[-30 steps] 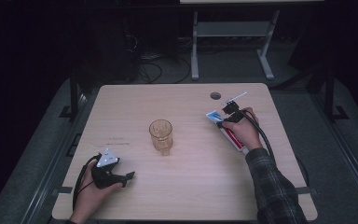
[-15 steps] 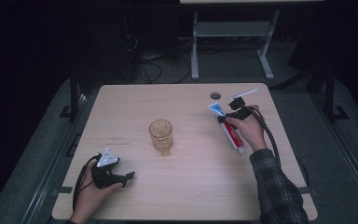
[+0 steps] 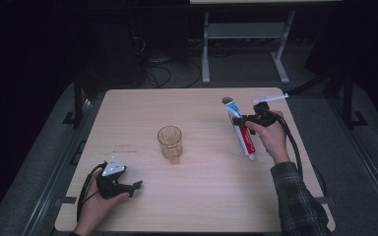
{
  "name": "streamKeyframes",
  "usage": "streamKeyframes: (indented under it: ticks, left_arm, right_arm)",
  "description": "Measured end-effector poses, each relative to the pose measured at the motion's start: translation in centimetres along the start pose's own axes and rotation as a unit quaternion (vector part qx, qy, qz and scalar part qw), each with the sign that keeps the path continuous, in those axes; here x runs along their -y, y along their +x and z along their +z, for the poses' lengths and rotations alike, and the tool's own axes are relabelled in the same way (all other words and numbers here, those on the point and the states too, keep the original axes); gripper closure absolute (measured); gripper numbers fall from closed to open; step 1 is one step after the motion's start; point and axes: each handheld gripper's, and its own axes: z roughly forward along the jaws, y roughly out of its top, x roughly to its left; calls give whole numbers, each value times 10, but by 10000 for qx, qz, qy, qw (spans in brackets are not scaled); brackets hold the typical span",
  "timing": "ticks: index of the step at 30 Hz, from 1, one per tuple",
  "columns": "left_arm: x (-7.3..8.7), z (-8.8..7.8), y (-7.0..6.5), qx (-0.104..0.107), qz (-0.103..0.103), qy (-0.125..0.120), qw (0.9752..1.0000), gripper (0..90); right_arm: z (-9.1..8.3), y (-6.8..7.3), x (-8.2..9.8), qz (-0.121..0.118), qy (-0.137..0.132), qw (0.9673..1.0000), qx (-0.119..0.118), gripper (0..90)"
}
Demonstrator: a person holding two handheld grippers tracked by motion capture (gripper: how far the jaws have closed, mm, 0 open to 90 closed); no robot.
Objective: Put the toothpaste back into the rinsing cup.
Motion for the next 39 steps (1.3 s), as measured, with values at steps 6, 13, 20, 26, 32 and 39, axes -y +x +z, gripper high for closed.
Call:
streamKeyframes:
  ticks: [6, 13, 20, 26, 32, 39]
  left_arm:
    - [0, 0, 0, 0, 1, 2, 10000, 140]
    - [0, 0, 0, -2, 1, 3, 10000, 140]
    - [0, 0, 0, -2, 1, 1, 10000, 140]
    - [0, 0, 0, -3, 1, 0, 10000, 140]
    - [0, 0, 0, -7, 7, 7, 10000, 140]
    - [0, 0, 0, -1, 16, 13, 10000, 140]
  right_arm:
    - [-6, 5, 0, -41, -150, 9997, -164, 726]
    - [-13, 17, -6, -167, -382, 9983, -409, 725]
    - [-16, 24, -10, -223, -516, 9968, -573, 725]
    - [-16, 34, -17, -380, -578, 9956, -639, 725]
    - [-13, 44, -25, -492, -636, 9936, -798, 725]
    - [-7, 55, -33, -613, -622, 9920, -914, 724]
